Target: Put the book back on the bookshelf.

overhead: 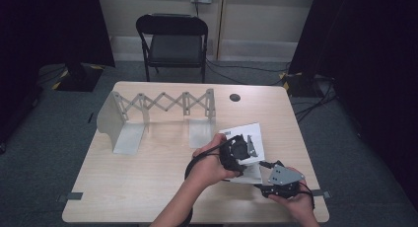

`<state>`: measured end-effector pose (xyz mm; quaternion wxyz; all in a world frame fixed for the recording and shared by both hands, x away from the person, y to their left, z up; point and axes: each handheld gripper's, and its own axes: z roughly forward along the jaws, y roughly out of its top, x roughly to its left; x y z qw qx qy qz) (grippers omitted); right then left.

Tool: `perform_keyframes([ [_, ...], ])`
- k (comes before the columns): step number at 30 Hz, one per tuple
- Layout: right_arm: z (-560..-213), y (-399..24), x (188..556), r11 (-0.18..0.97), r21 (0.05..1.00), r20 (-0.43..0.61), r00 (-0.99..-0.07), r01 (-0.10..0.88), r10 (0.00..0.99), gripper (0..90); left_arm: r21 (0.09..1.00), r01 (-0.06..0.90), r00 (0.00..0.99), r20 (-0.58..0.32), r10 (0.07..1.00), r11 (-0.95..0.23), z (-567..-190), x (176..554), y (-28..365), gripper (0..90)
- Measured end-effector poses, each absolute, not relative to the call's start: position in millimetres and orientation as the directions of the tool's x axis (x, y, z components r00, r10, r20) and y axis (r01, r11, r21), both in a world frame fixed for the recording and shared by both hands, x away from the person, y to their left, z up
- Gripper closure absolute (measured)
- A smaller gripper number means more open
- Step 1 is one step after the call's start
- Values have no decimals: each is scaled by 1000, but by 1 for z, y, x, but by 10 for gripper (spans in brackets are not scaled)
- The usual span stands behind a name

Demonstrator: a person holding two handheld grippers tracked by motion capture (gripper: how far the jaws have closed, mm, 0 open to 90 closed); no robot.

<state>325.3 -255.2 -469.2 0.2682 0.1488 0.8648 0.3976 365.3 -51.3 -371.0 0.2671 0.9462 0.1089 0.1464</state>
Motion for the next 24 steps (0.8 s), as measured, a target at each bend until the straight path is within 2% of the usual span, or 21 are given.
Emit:
perform_keyframes([
  [8,-453,-250,318,669,742,-400,-824,-34,402,384,531,138,940,196,280,-836,-359,359,-49,496],
  [13,-434,-245,307,692,712,-436,-846,-117,306,527,546,120,947,189,261,-829,-352,354,-45,488],
  [17,-421,-240,310,703,703,-437,-847,-110,304,566,545,125,945,190,267,-829,-350,353,-43,462],
  [21,-412,-242,316,703,705,-417,-855,-90,309,593,620,181,932,140,334,-763,-344,355,-31,430],
  [24,-409,-250,321,688,722,-398,-857,-73,326,612,633,180,925,152,349,-753,-339,355,-19,422],
])
